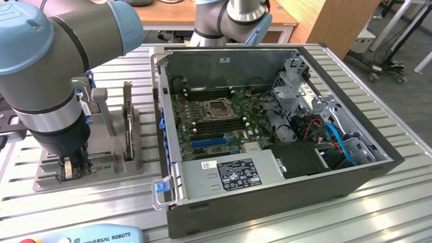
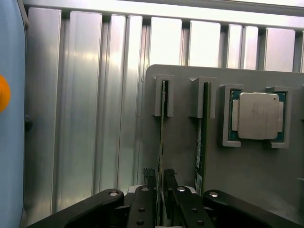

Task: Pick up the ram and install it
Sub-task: 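Pick up the ram and move it above insertion slot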

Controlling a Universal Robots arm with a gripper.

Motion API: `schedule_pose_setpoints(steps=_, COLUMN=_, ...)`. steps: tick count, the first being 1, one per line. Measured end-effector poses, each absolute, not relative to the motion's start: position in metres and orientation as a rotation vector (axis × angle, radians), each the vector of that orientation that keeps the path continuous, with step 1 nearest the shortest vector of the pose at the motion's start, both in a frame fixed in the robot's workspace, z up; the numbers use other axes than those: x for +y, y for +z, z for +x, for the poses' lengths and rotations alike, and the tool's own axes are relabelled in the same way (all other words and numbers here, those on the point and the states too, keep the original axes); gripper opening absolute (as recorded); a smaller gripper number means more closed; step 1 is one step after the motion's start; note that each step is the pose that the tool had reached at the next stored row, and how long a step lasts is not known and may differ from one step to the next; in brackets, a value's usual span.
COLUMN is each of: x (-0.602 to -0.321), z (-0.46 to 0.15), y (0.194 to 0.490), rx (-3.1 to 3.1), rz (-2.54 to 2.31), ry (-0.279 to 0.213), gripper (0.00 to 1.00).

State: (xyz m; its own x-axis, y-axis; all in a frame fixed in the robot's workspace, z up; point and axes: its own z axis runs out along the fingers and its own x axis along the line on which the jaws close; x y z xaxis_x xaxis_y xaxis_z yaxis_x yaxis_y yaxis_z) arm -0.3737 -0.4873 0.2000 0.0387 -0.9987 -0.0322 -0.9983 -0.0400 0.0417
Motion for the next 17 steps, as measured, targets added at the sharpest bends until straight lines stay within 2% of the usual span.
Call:
schedule_pose_setpoints(steps=11, x=-0.4874, z=-0.3736, y=0.1999, rx=-2.171, rz=2.259, ry=-0.082, gripper=0.21)
schedule_pose_setpoints(steps=13, x=-0.4874, z=-0.3736, y=0.1999, rx=-2.171, rz=2.259, ry=-0.082, gripper=0.2)
schedule_pose_setpoints(steps=14, x=-0.4874, z=-0.3736, y=0.1999, rx=-2.171, rz=2.259, ry=-0.082, gripper=0.13)
schedule_pose_setpoints(steps=15, x=-0.4874, z=-0.3736, y=0.1999, rx=-2.171, rz=2.259, ry=-0.082, gripper=0.12)
schedule_pose_setpoints(steps=17, x=-0.4874, z=-0.3736, y=0.1999, rx=-2.171, rz=2.259, ry=-0.082, gripper=0.12)
